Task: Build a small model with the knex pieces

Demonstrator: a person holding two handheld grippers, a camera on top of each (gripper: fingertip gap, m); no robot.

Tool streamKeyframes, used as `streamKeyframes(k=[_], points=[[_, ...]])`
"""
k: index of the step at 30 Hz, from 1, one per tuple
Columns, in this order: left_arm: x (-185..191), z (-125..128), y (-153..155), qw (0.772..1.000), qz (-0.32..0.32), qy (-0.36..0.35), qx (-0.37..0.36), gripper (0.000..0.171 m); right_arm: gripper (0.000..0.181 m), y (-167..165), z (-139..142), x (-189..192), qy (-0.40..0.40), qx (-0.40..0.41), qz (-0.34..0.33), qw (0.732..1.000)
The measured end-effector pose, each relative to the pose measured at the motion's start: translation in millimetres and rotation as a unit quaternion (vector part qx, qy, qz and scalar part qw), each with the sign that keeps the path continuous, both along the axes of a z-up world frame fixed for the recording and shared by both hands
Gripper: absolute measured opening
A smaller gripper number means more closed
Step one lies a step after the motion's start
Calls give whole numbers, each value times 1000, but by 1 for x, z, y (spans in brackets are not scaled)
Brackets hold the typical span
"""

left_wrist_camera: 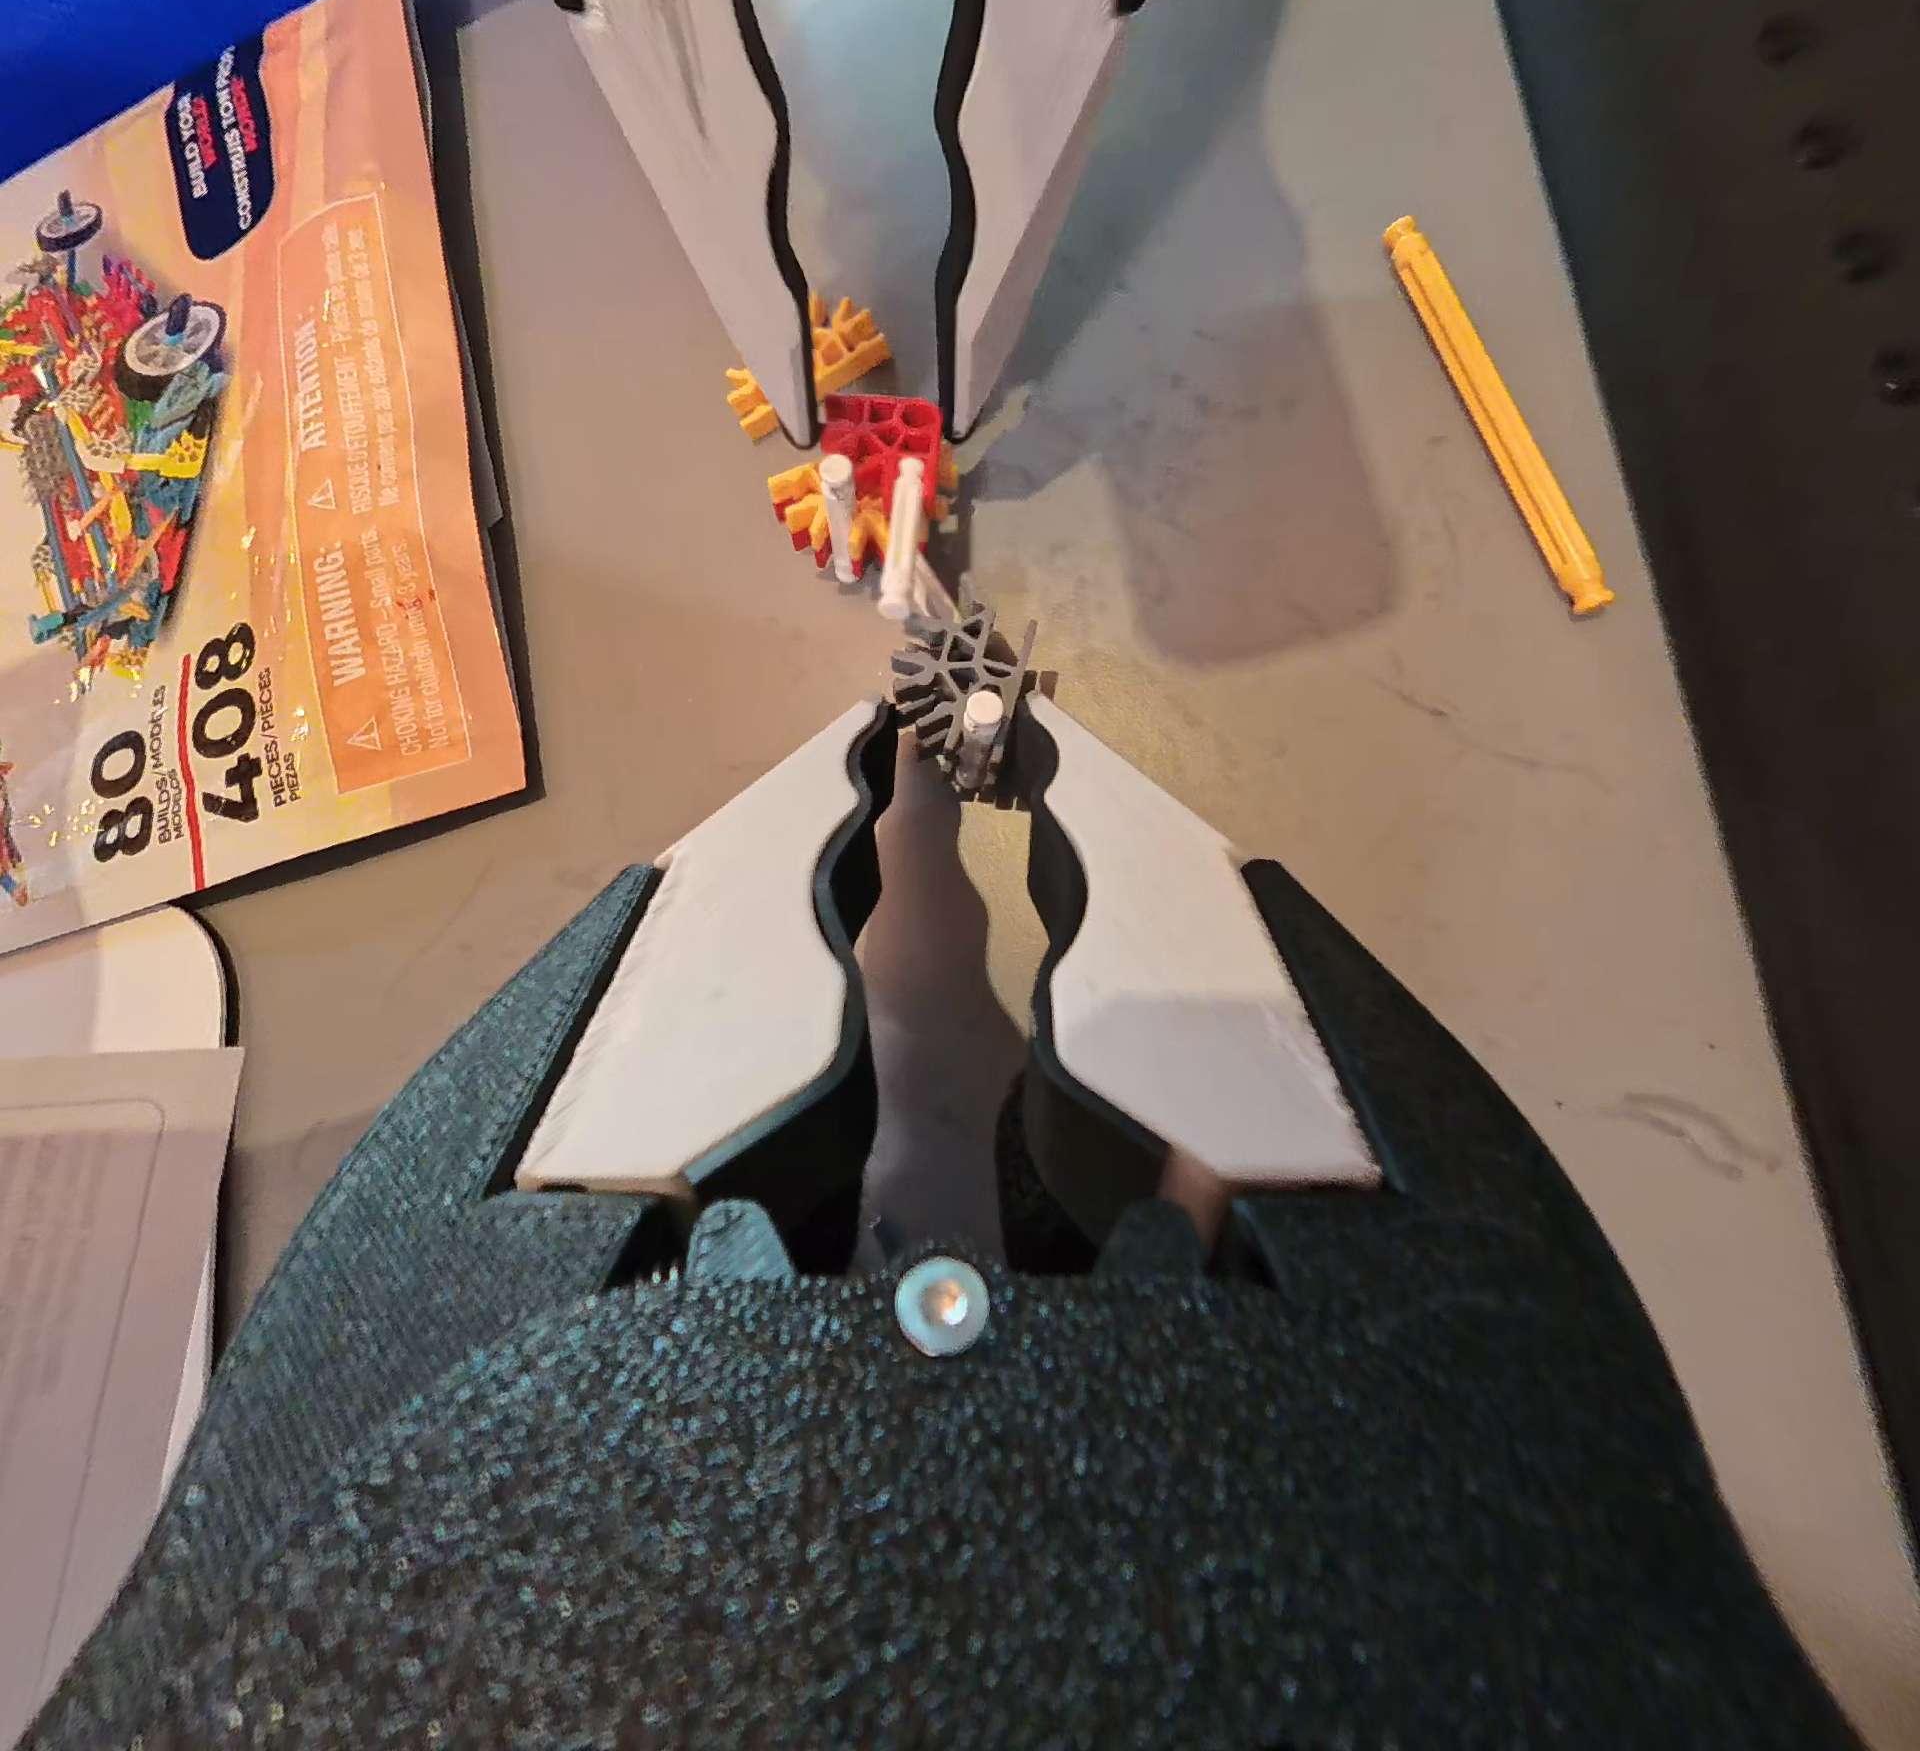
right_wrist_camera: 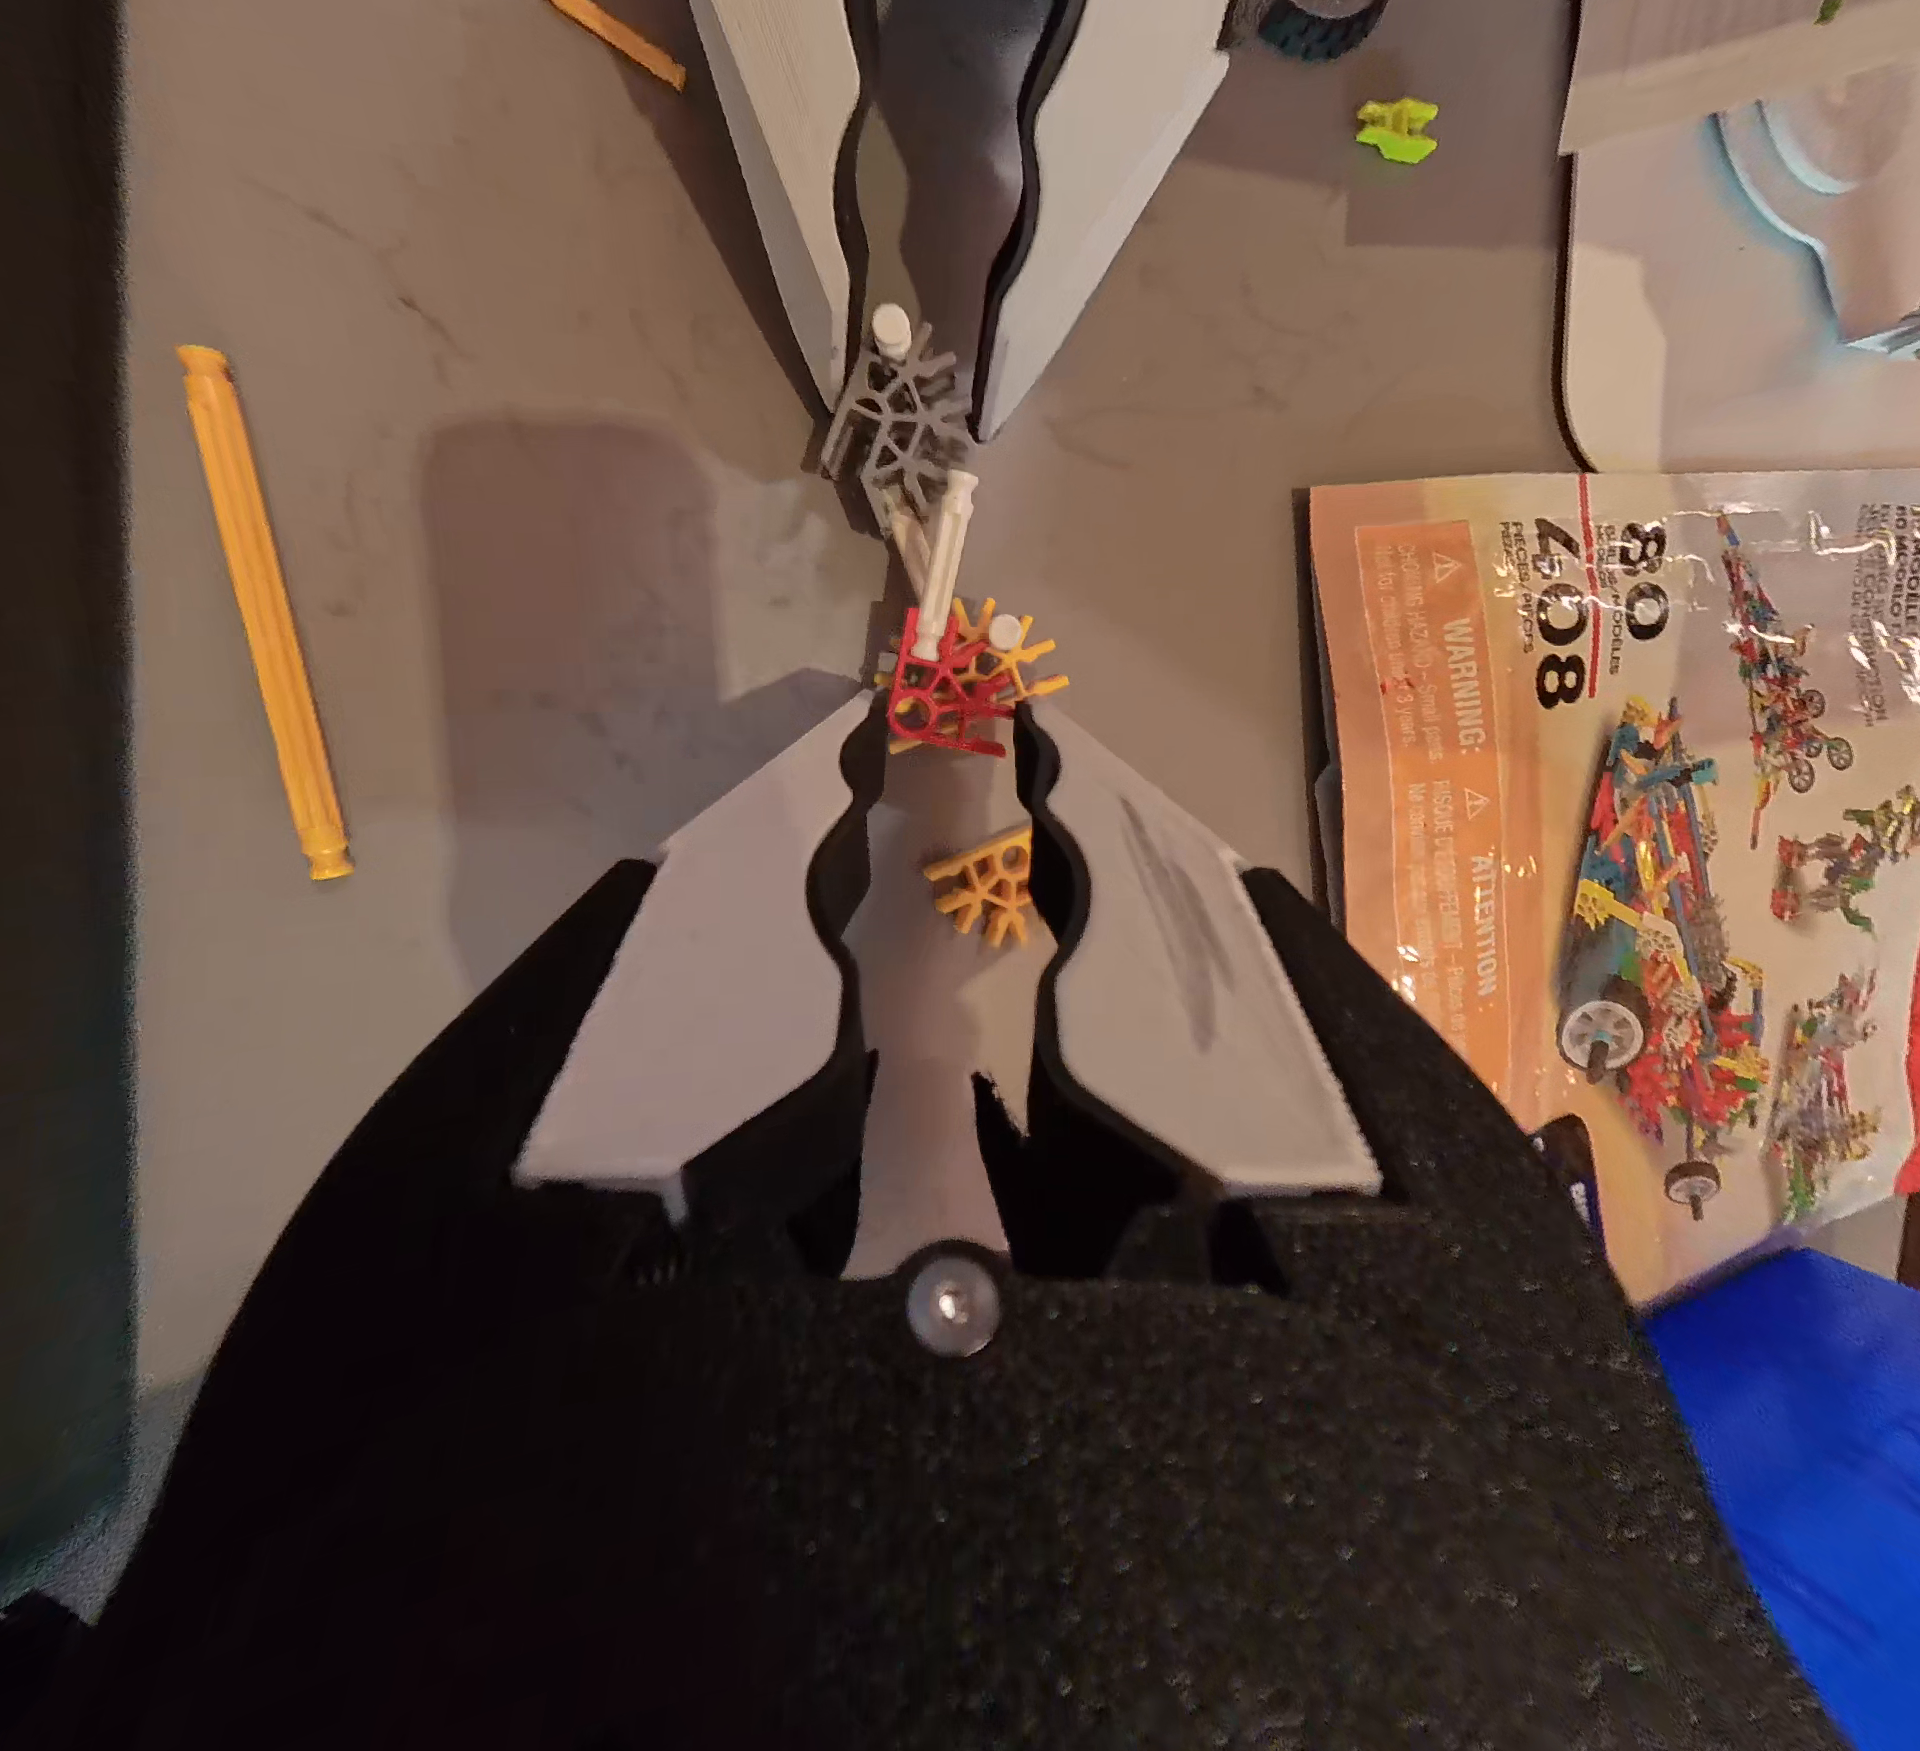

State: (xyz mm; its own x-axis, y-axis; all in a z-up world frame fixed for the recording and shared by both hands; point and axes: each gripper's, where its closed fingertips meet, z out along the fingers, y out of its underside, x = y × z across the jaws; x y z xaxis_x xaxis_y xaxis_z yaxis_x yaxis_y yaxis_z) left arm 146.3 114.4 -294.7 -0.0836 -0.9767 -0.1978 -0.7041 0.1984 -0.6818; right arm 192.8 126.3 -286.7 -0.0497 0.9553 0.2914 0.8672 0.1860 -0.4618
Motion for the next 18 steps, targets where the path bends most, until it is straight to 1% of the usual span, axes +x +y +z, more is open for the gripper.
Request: streamKeyframes(k=[13,18], points=[[0,0,-2,1000,-18,7,-10,21,23,-2,2,-2,-19,1,51,998],[-1,0,-4,999,-31,14,-15,21,23,-3,-1,-3,-28,-14,53,998]])
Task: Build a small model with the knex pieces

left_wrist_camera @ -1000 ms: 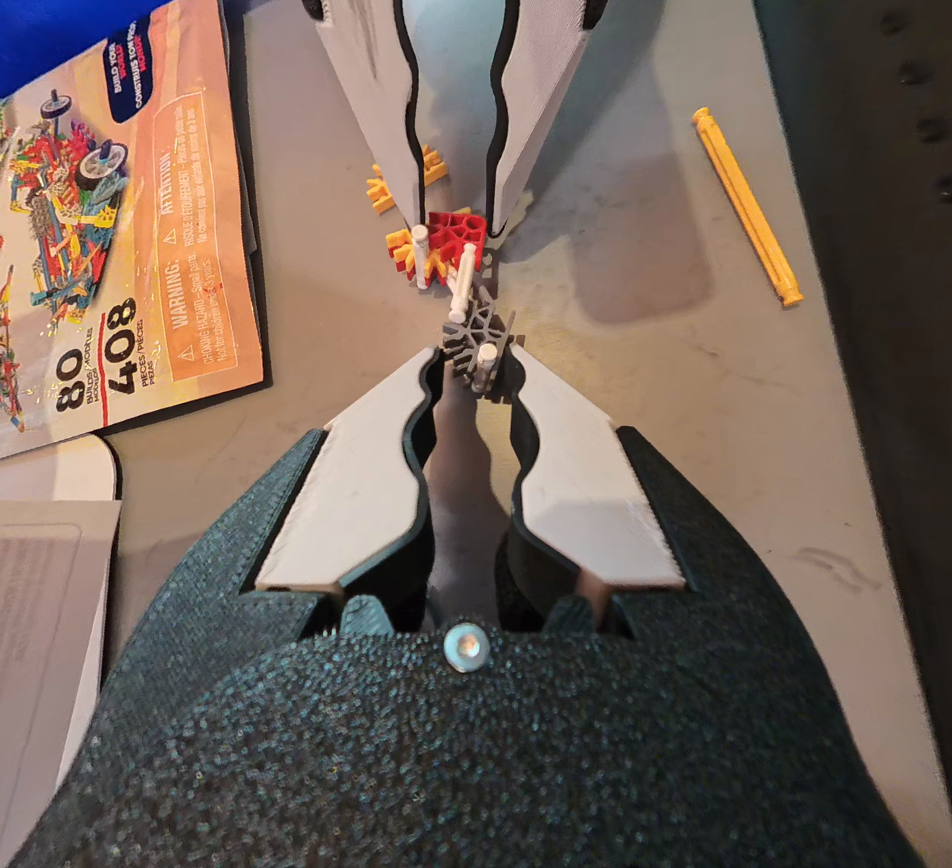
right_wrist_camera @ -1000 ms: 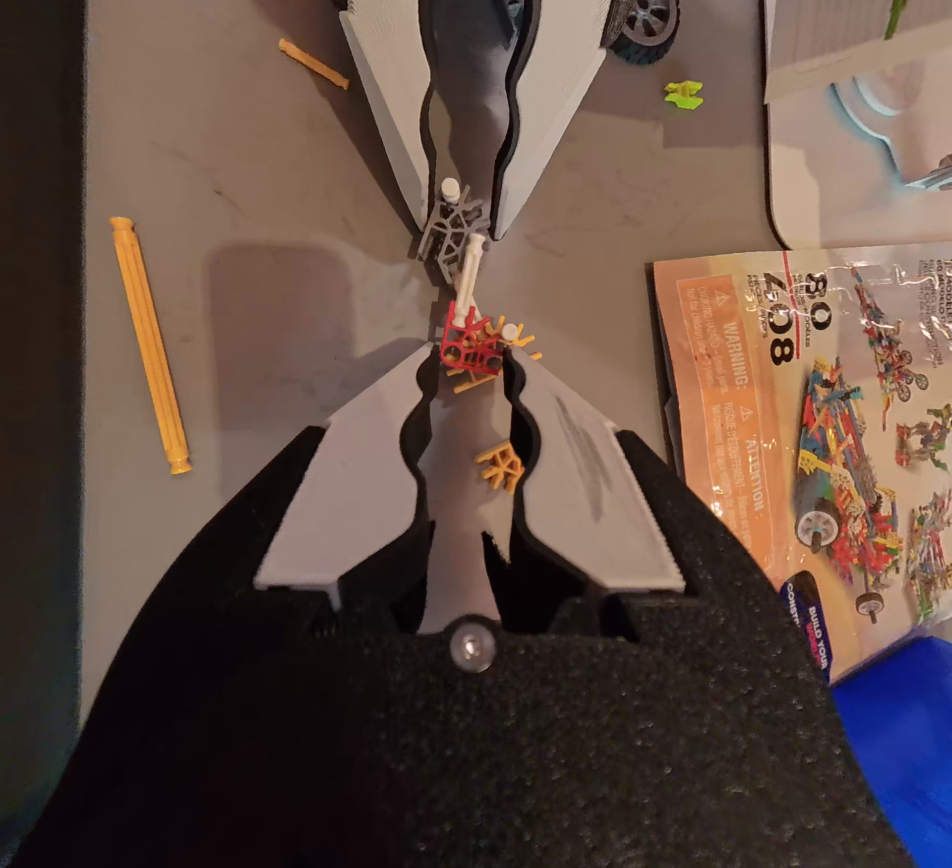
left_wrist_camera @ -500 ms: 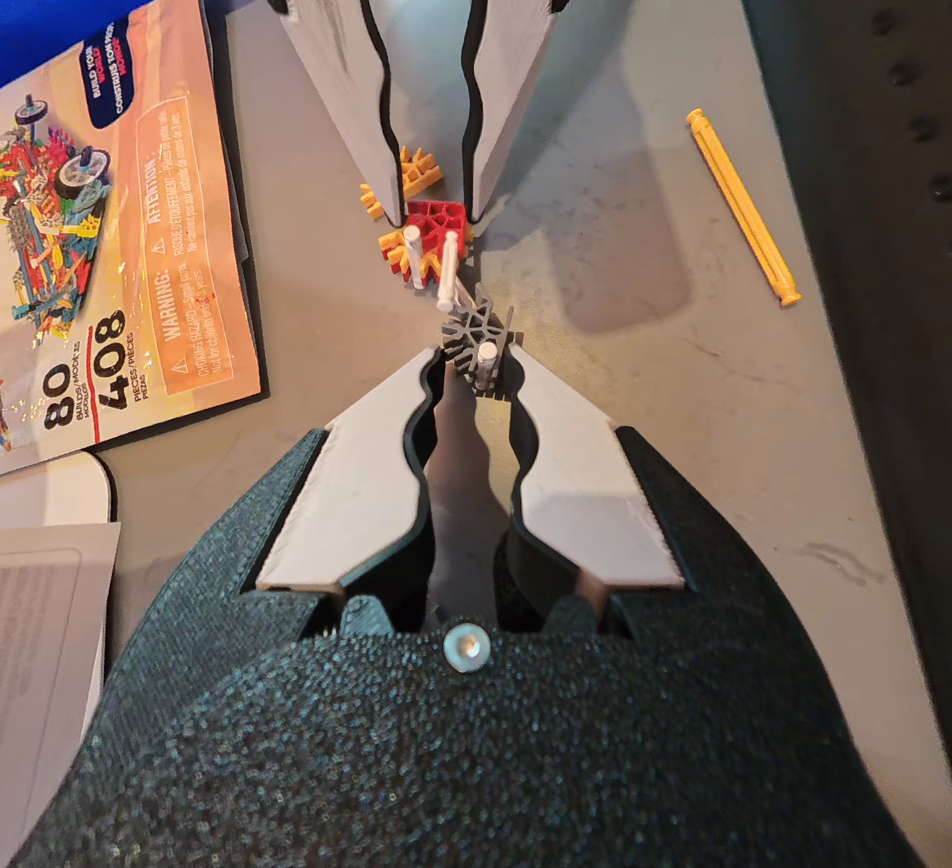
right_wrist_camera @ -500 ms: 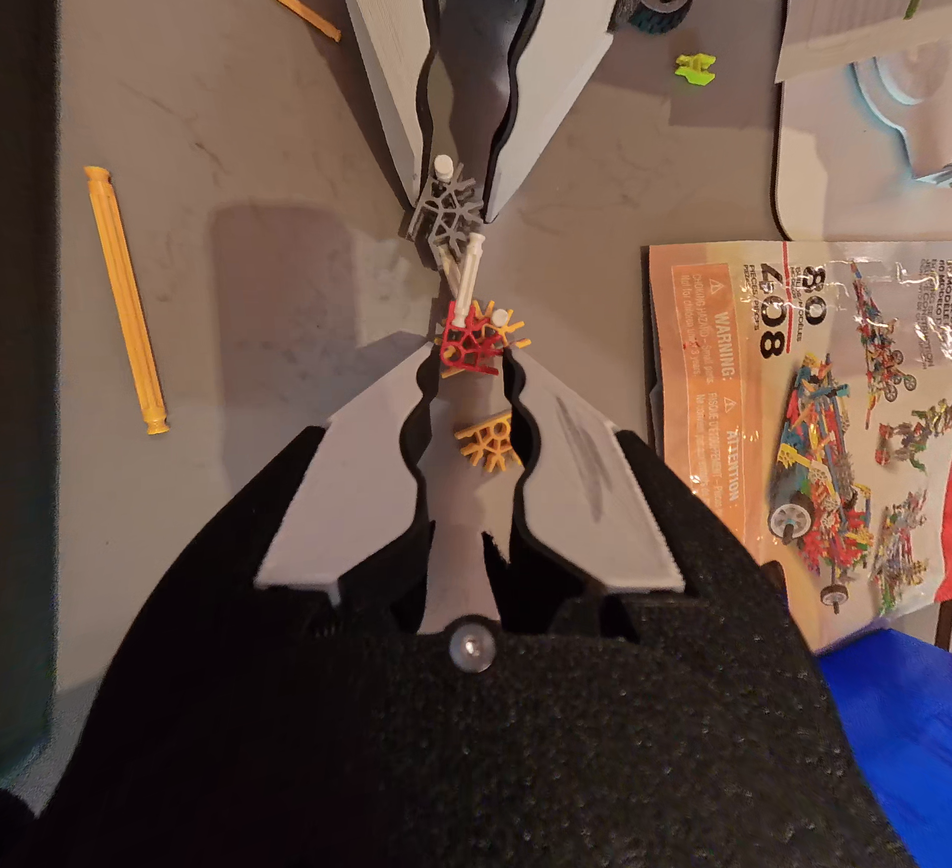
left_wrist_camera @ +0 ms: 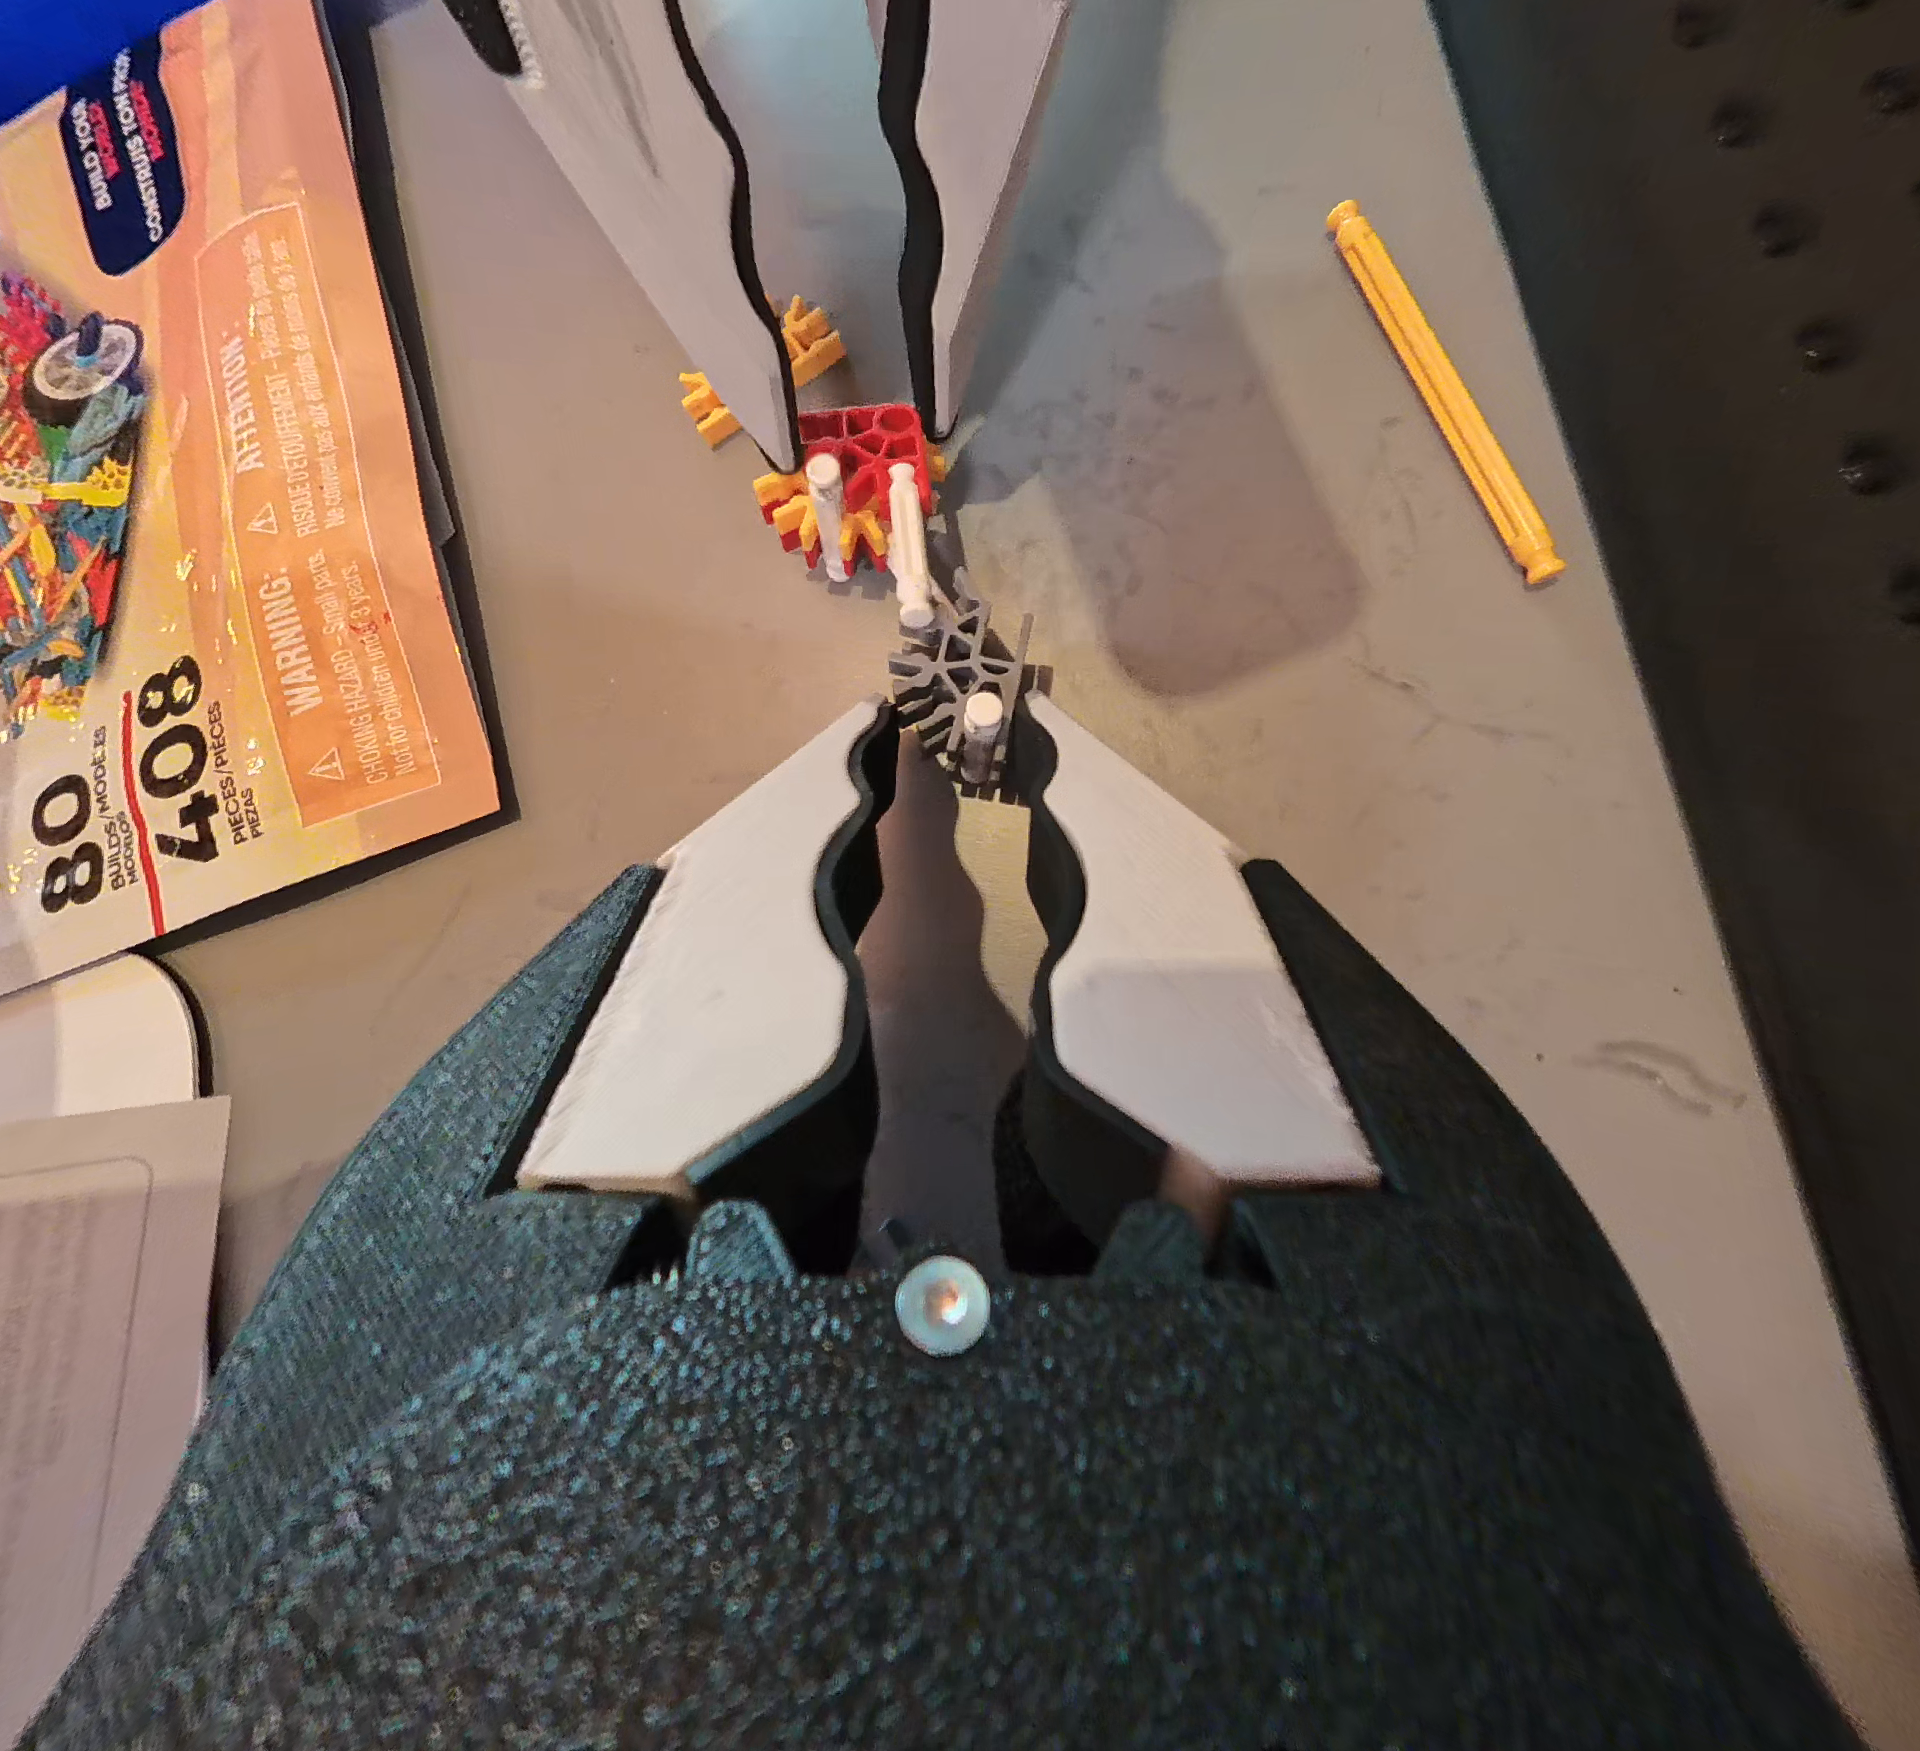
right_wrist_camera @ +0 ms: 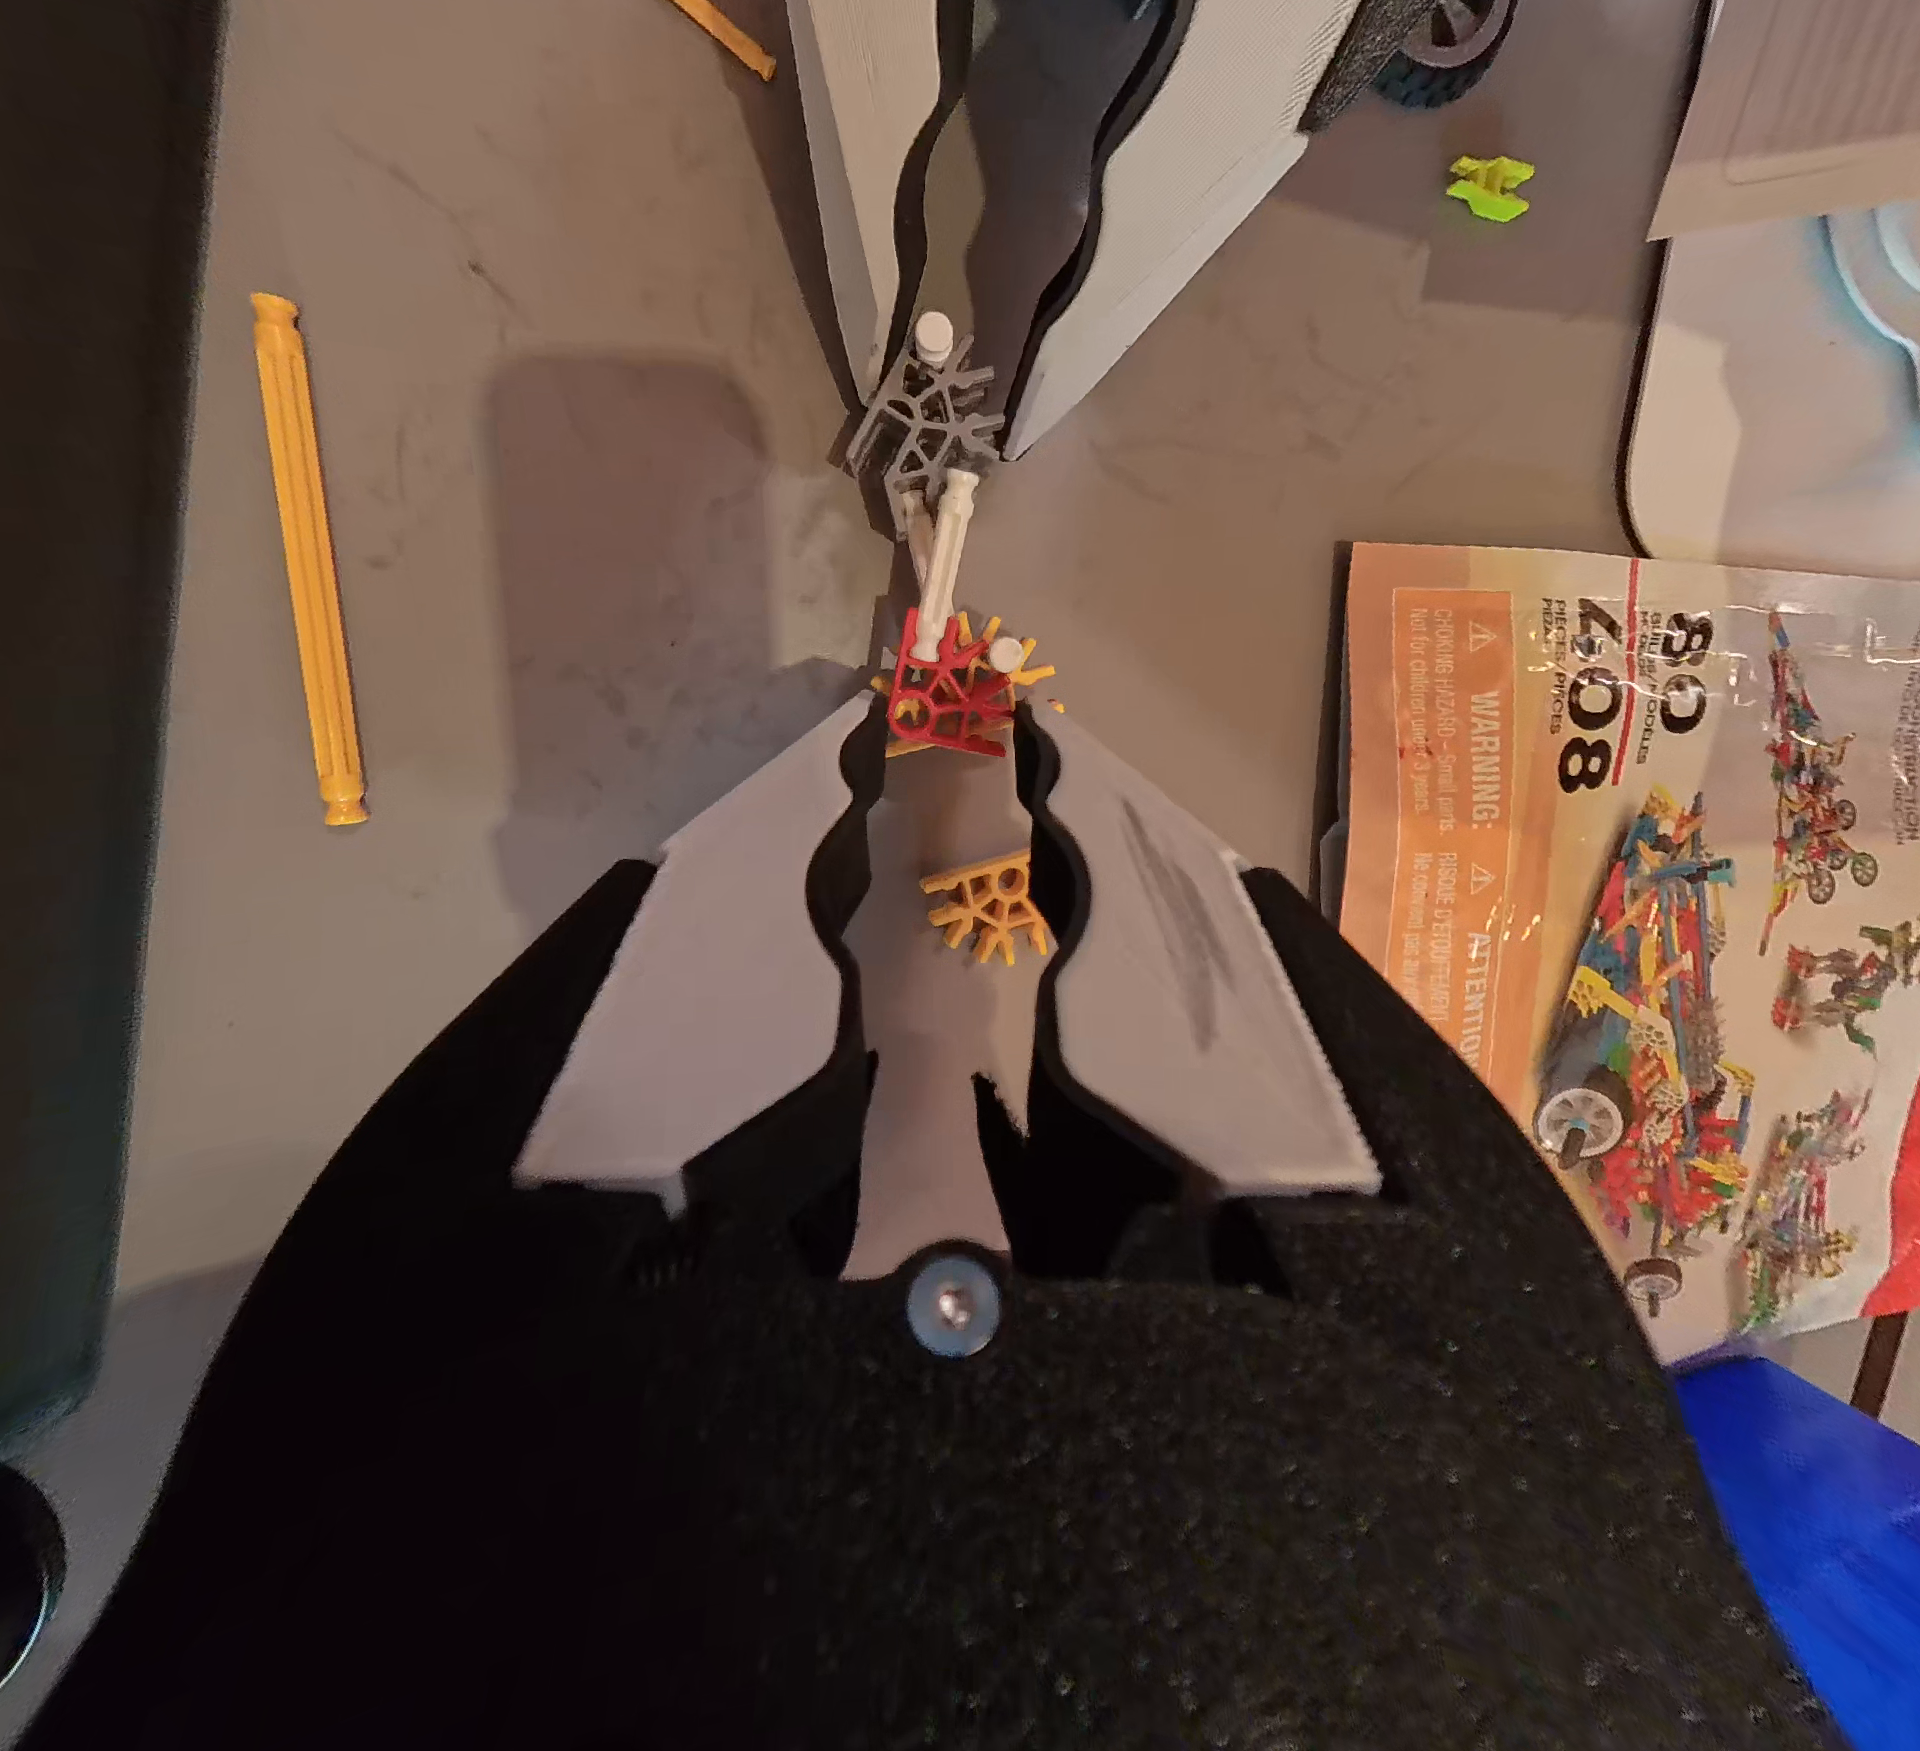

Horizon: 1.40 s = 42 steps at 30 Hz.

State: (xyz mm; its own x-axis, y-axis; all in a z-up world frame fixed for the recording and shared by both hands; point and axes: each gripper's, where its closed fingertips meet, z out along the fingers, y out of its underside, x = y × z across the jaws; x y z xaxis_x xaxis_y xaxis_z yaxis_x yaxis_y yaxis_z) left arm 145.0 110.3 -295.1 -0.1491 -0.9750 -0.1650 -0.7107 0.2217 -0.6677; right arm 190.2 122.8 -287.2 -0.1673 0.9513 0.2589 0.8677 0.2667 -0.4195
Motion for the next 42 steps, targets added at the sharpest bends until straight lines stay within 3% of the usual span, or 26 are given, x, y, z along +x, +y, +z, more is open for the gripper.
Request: streamKeyframes(k=[6,9,15,23,30,34,42], points=[[-3,2,13,999,33,8,16,24,23,-2,-2,-1,-4,-9,-1,1000],[-2,5,10,999,30,5,19,33,23,-2,-2,-1,-3,-9,0,1000],[2,-3,15,998,40,14,39,29,23,4,1,0,-6,6,-5,1000],[19,2,21,998,51,1,41,40,23,13,-2,2,-22,22,-13,999],[29,-3,26,996,54,22,65,38,23,18,-4,1,-19,27,-21,999],[30,-5,27,996,50,25,67,24,23,21,-1,5,-21,28,-27,999],[28,-5,16,998,4,26,50,24,23,21,1,5,-40,25,-17,999]])
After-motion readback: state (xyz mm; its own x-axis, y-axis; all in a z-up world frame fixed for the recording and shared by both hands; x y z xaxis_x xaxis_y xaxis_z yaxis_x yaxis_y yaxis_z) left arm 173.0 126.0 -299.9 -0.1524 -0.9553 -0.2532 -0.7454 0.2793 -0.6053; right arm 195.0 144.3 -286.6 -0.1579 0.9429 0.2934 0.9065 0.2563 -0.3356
